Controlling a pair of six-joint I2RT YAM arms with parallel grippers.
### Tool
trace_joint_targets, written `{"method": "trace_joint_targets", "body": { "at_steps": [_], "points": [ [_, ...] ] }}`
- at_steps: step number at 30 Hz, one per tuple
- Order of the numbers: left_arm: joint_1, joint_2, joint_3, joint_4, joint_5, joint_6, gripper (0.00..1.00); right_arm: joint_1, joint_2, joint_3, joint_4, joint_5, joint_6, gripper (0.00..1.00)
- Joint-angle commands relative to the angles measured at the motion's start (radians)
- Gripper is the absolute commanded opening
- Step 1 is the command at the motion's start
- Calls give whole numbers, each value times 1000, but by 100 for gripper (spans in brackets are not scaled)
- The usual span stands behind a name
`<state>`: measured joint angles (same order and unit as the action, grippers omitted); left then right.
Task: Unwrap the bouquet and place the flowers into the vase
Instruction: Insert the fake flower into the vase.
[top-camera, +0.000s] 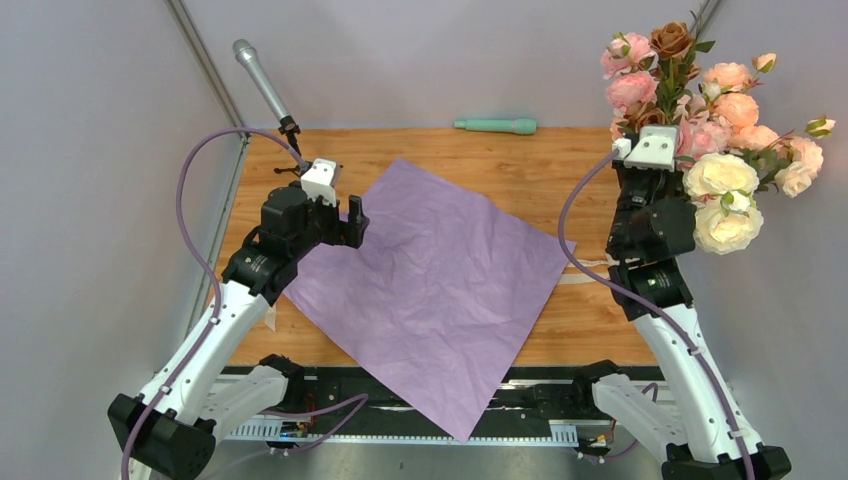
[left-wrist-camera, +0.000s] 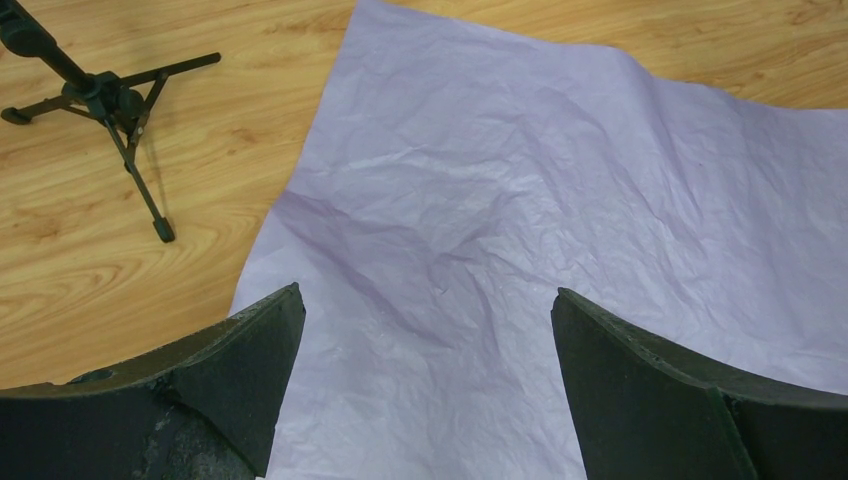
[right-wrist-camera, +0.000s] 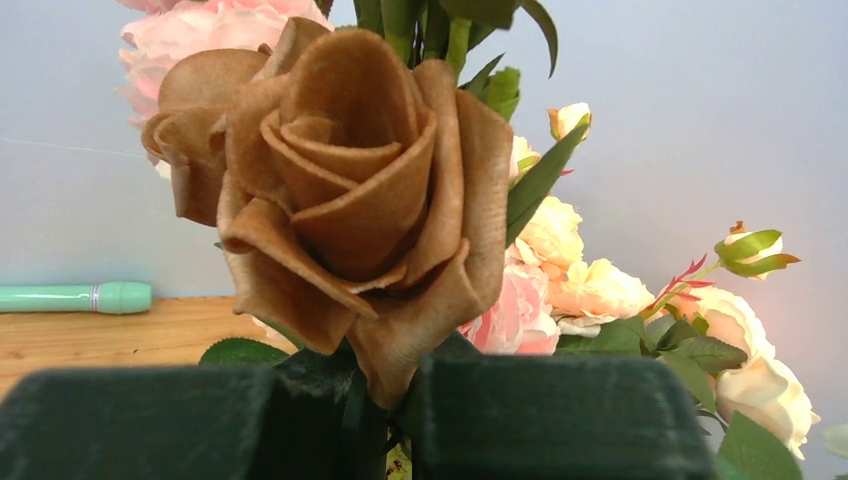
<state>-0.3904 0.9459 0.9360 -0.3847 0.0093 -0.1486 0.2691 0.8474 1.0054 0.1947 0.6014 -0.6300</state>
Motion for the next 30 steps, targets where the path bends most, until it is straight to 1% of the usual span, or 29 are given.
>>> {"method": "trace_joint_targets", "body": {
  "at_steps": [1, 15, 30],
  "points": [
    [4, -7, -3, 24, -3, 23, 100, -16, -5, -25, 7, 24, 44, 0],
    [3, -13, -8, 24, 8, 18, 100, -46, -11, -73, -18, 34, 95, 0],
    [3, -25, -12, 26, 18, 15, 100, -50, -7, -100, -32, 51, 122, 0]
  ]
}}
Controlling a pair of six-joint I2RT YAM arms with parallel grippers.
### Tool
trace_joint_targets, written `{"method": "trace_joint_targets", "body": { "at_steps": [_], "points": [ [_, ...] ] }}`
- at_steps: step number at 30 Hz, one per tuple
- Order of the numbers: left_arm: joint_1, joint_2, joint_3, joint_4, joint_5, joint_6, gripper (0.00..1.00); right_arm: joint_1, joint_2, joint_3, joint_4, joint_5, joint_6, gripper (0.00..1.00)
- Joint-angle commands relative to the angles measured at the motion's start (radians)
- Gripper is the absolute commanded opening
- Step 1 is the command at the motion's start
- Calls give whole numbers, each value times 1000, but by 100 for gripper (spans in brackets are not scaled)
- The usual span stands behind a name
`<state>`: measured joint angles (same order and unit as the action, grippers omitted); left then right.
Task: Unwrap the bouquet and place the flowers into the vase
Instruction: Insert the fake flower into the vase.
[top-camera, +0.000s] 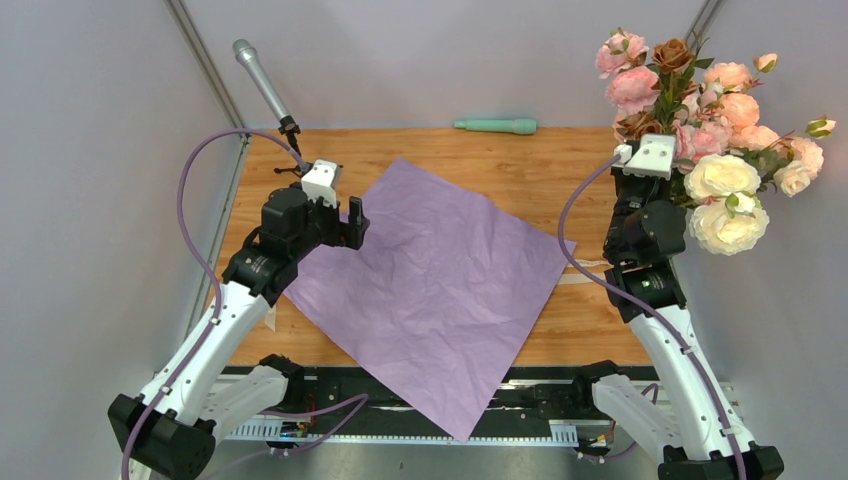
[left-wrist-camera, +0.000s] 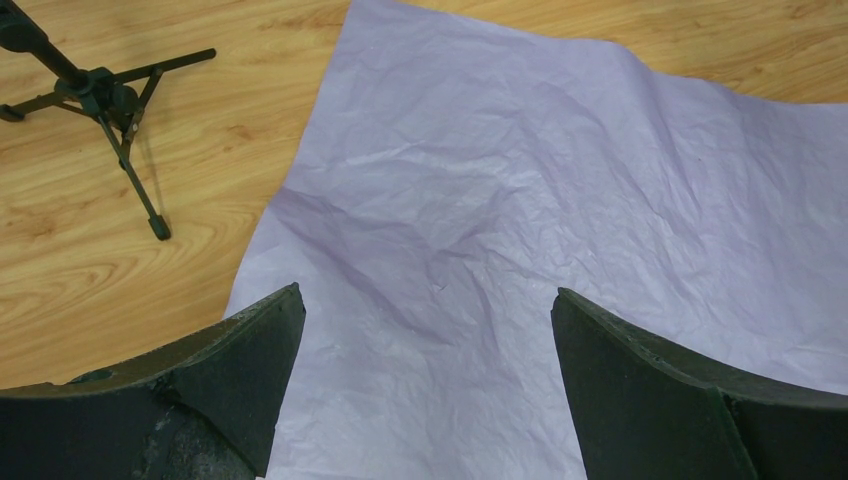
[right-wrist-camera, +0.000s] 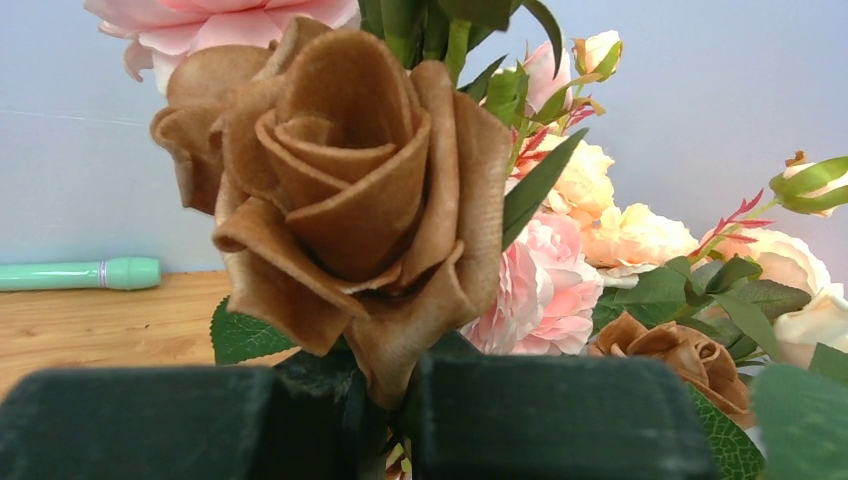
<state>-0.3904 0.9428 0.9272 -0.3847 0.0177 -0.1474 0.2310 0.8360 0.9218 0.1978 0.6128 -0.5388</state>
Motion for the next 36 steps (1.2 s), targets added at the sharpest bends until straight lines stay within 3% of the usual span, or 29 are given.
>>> {"method": "trace_joint_targets", "body": {
  "at_steps": [1, 29, 36],
  "points": [
    [3, -24, -4, 27, 10, 14, 100, -12, 7, -15, -37, 39, 32, 1],
    [4, -25, -7, 27, 18, 10, 100, -4, -35, 17, -182, -61, 152, 56],
    [4, -28, -7, 27, 18, 9, 100, 63, -70, 18, -261, -68, 180, 72]
  ]
}}
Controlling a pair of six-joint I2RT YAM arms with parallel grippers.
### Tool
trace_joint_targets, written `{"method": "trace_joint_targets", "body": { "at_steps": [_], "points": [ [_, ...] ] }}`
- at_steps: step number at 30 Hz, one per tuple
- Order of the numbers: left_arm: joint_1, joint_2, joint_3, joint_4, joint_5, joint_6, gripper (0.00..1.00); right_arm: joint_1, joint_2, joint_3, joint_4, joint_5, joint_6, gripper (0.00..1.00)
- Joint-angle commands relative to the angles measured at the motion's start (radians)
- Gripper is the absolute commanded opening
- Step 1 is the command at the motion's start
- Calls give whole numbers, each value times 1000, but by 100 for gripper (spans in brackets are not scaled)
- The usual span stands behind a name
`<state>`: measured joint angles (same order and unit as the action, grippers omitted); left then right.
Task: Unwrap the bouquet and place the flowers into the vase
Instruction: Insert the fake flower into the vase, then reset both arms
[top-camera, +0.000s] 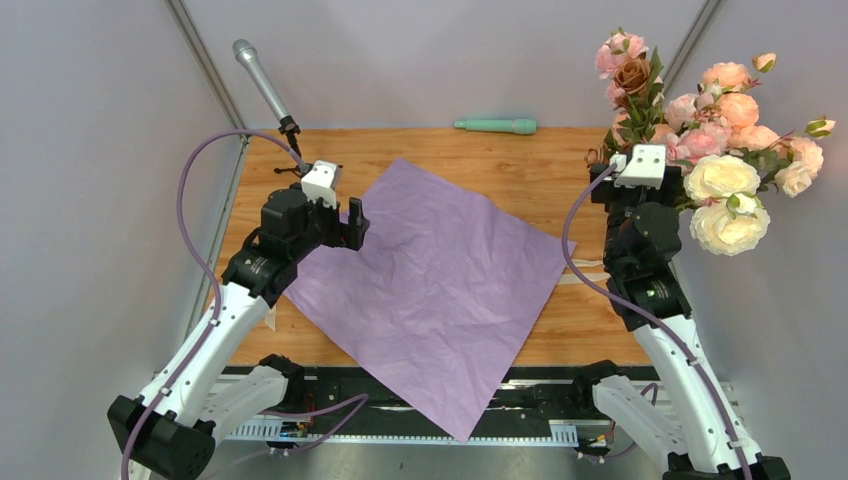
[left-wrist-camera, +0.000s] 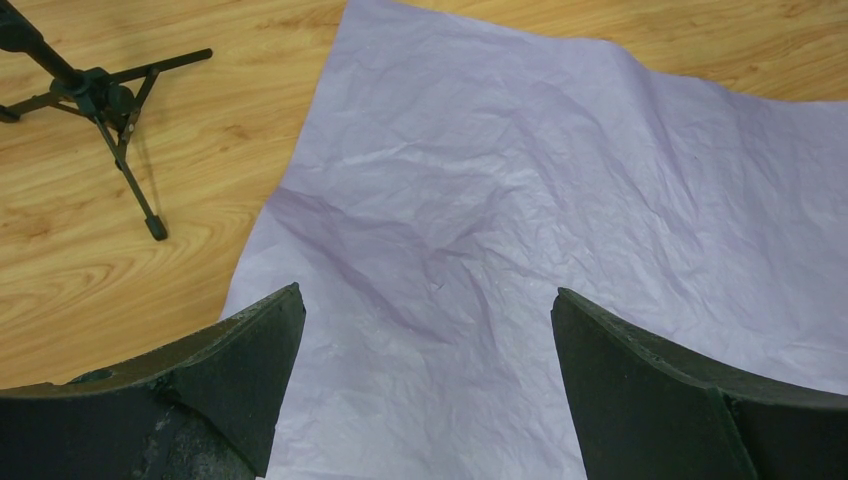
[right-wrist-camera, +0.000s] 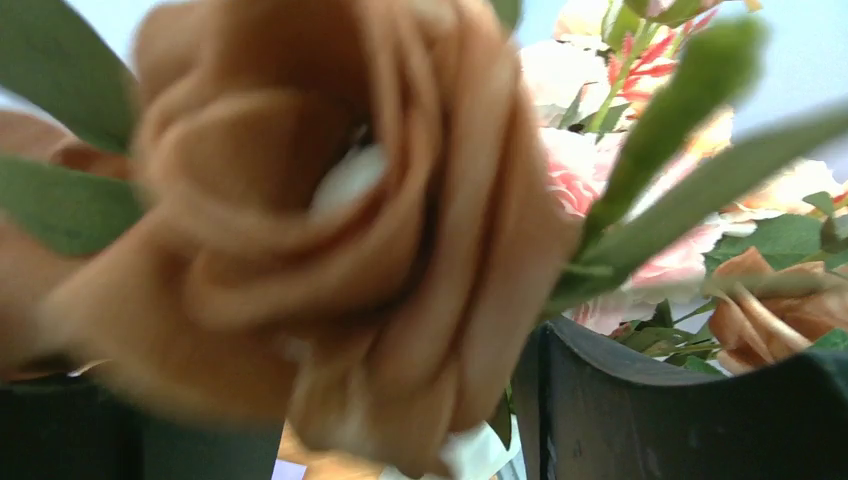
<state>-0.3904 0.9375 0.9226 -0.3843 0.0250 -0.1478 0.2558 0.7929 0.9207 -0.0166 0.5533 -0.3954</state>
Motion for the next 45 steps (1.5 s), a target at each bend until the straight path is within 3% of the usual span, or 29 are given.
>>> {"method": "trace_joint_targets", "body": {
  "at_steps": [1, 19, 28, 39, 45],
  "points": [
    [4, -23, -2, 28, 11, 10, 100, 49, -33, 21, -54, -8, 41, 74],
    [4, -19, -2, 26, 4, 10, 100, 334, -66, 15, -100, 258, -18, 82],
    [4, -15, -2, 27, 10, 9, 100, 340, -68, 38, -89, 324, -4, 79],
    [4, -23, 0, 19, -23, 6, 100, 425, -98, 215, -566, 216, 318, 79],
    [4, -39, -11, 29, -81, -1, 100, 430, -104, 287, -754, 52, 429, 79]
  ]
}}
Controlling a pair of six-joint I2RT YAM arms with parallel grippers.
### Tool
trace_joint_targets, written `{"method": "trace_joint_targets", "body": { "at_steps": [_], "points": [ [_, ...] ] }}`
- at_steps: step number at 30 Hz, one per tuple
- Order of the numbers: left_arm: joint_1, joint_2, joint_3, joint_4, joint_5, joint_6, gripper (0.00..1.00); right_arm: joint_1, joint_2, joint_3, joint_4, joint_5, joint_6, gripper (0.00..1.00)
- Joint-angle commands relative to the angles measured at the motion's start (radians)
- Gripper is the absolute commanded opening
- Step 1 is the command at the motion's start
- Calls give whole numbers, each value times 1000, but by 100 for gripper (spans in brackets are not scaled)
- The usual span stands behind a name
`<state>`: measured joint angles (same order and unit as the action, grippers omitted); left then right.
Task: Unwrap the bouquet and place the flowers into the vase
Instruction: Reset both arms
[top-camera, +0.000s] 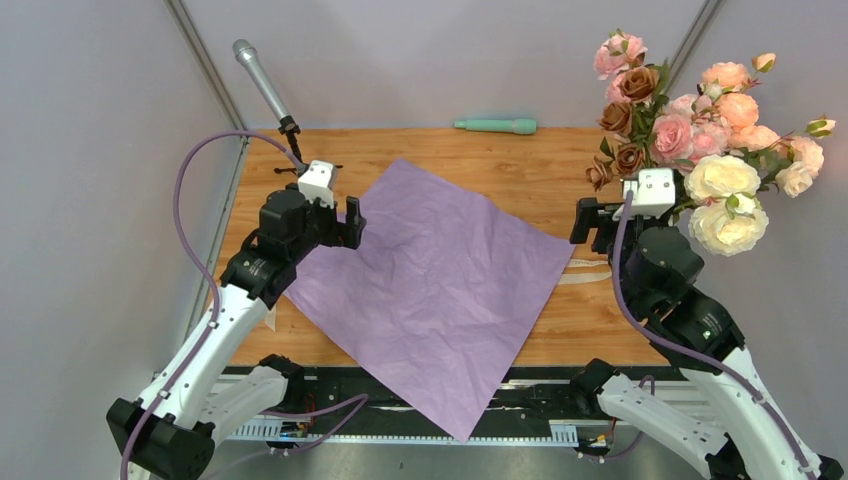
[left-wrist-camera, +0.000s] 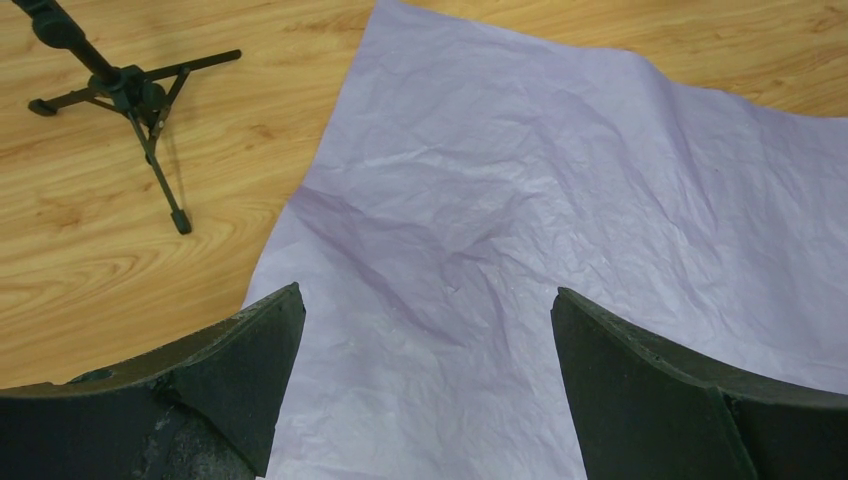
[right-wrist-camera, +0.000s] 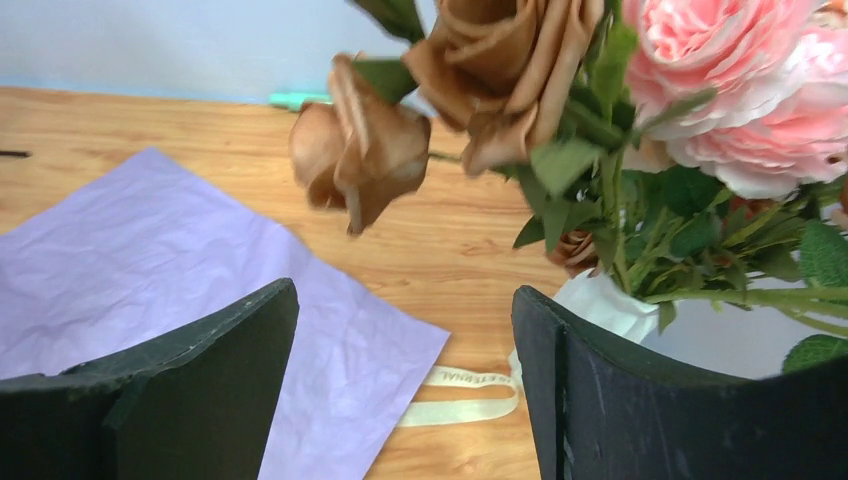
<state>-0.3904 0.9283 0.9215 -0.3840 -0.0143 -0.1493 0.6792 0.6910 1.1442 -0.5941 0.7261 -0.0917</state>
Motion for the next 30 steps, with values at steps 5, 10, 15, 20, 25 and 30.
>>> {"method": "trace_joint_targets", "body": {
  "at_steps": [5, 10, 15, 20, 25, 30],
  "points": [
    [4, -30, -16, 36, -53, -2, 100, 5, -9, 57, -195, -189, 159, 81],
    [5, -36, -16, 34, -82, -4, 100, 6, 7, 4, -152, -328, 197, 81],
    [5, -49, -23, 38, -117, -19, 100, 6, 32, -105, -8, -425, 216, 83],
    [5, -80, -34, 54, -154, -21, 100, 4, 126, -162, 130, -450, 190, 91],
    [5, -148, -57, 64, -197, -16, 100, -37, 248, -159, 203, -481, 163, 96],
    [5, -216, -68, -8, -295, -8, 100, -185, 304, -180, 271, -630, 180, 100]
  ]
}}
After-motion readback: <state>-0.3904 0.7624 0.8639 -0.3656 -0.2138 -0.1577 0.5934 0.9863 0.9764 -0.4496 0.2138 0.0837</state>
